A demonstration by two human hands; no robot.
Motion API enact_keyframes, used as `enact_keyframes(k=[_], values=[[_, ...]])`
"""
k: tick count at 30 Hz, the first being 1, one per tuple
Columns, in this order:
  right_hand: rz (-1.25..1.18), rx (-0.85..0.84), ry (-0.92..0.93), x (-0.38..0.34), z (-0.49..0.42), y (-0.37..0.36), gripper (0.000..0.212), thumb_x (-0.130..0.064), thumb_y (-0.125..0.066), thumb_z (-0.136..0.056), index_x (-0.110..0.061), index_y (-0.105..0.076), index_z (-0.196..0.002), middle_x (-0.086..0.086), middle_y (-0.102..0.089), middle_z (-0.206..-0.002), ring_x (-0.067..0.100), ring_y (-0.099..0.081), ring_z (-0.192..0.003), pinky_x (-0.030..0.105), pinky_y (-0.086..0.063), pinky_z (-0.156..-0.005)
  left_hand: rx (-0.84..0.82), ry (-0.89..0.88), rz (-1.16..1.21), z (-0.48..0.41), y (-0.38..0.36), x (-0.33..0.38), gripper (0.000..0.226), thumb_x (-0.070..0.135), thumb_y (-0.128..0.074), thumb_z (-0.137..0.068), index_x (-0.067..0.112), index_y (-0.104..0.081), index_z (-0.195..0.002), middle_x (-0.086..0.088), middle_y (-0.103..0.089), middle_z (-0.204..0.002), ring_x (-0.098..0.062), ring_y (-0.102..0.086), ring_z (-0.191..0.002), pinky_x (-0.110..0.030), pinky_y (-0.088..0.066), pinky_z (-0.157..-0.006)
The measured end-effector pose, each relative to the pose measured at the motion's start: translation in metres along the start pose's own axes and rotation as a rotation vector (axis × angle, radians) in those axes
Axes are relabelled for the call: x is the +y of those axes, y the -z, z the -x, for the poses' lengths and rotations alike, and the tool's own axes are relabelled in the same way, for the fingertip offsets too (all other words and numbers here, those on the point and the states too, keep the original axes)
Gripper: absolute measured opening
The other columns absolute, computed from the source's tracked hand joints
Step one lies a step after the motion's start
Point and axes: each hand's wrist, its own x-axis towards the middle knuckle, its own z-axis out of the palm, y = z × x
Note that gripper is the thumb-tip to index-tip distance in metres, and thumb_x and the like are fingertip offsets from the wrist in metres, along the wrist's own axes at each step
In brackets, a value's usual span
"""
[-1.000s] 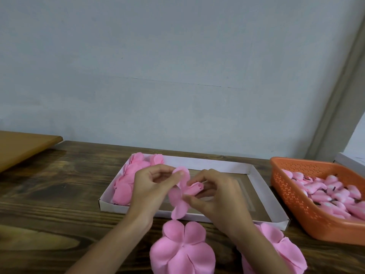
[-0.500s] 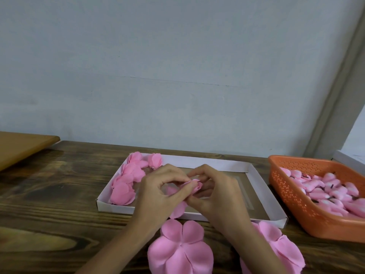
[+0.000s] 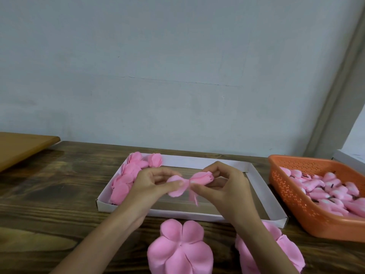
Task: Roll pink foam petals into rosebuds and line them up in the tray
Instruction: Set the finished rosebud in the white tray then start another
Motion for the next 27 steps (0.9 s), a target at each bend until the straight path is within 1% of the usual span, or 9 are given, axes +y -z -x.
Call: enact_keyframes(k=[3,5,7,9,12,17,20,24,27], values=[[0.048,-0.034,0.033,0.002,0.0,-0.001,0.024,-0.009,-0.09,-0.073,-0.017,-0.069,-0.081,-0.005,-0.078,-0.075,0.013,-0.077,-0.07,0.042,-0.064,-0.073,0.087,0.006,0.119,-0.002,-0.003,-0.003,0.035,0.029,-0.085,-0.061,0.013,-0.082,-0.092,-0.014,-0.079,-0.098,-0.029,-0.075,-0.098,-0.047,-0.058,-0.097],[0.074,-0.072,0.083,0.002,0.002,-0.003,0.026,-0.009,-0.091,-0.073,-0.02,-0.069,-0.082,-0.009,-0.078,-0.078,0.009,-0.077,-0.071,0.032,-0.064,-0.069,0.128,-0.008,0.134,-0.001,-0.006,-0.005,0.023,0.022,-0.084,-0.072,0.01,-0.082,-0.091,-0.014,-0.079,-0.094,-0.028,-0.074,-0.094,-0.052,-0.057,-0.098],[0.134,-0.084,0.16,0.004,0.003,-0.004,0.03,-0.009,-0.093,-0.071,-0.023,-0.07,-0.085,-0.011,-0.077,-0.081,0.007,-0.076,-0.073,0.028,-0.064,-0.068,0.167,-0.03,0.075,0.001,-0.01,-0.005,0.008,0.011,-0.08,-0.083,0.014,-0.083,-0.089,-0.009,-0.079,-0.09,-0.023,-0.074,-0.089,-0.049,-0.059,-0.091],[0.197,-0.08,0.218,0.004,0.003,-0.006,0.033,-0.01,-0.093,-0.069,-0.027,-0.07,-0.086,-0.011,-0.075,-0.084,0.007,-0.075,-0.075,0.032,-0.063,-0.069,0.186,-0.079,0.002,0.003,-0.014,-0.006,0.007,0.011,-0.078,-0.087,0.016,-0.082,-0.09,-0.006,-0.079,-0.089,-0.02,-0.075,-0.087,-0.041,-0.062,-0.083],[0.242,-0.083,0.248,0.004,0.004,-0.009,0.031,-0.014,-0.093,-0.069,-0.028,-0.071,-0.086,-0.011,-0.074,-0.085,0.009,-0.074,-0.075,0.039,-0.062,-0.07,0.173,-0.189,-0.06,0.009,-0.02,-0.003,0.012,0.011,-0.078,-0.087,0.021,-0.083,-0.091,-0.002,-0.08,-0.09,-0.017,-0.076,-0.088,-0.027,-0.061,-0.075],[0.282,-0.065,0.218,0.004,0.005,-0.012,0.027,-0.018,-0.091,-0.069,-0.024,-0.07,-0.083,-0.009,-0.073,-0.08,0.01,-0.073,-0.071,0.043,-0.061,-0.069,0.196,-0.335,-0.123,0.011,-0.025,-0.002,0.022,0.002,-0.079,-0.085,0.023,-0.083,-0.087,0.0,-0.08,-0.086,-0.018,-0.077,-0.084,-0.026,-0.06,-0.074],[0.289,-0.043,0.19,0.004,0.005,-0.013,0.027,-0.021,-0.092,-0.069,-0.024,-0.067,-0.081,-0.009,-0.072,-0.075,0.01,-0.072,-0.067,0.042,-0.06,-0.068,0.175,-0.415,-0.182,0.012,-0.024,-0.003,0.019,0.008,-0.083,-0.084,0.026,-0.083,-0.09,0.002,-0.08,-0.088,-0.021,-0.076,-0.087,-0.031,-0.061,-0.077],[0.241,-0.022,0.182,0.003,0.006,-0.013,0.032,-0.026,-0.092,-0.072,-0.029,-0.067,-0.091,-0.011,-0.07,-0.073,0.009,-0.072,-0.067,0.041,-0.061,-0.067,0.128,-0.495,-0.249,0.012,-0.023,-0.005,0.015,0.034,-0.081,-0.082,0.028,-0.082,-0.095,0.003,-0.079,-0.093,-0.027,-0.074,-0.093,-0.044,-0.061,-0.081],[0.235,-0.019,0.178,0.003,0.006,-0.011,0.037,-0.025,-0.09,-0.074,-0.034,-0.068,-0.102,-0.011,-0.071,-0.076,0.008,-0.073,-0.068,0.039,-0.062,-0.069,0.082,-0.531,-0.254,0.014,-0.022,-0.002,0.017,0.034,-0.077,-0.087,0.025,-0.081,-0.1,0.003,-0.079,-0.099,-0.027,-0.074,-0.098,-0.042,-0.06,-0.083]])
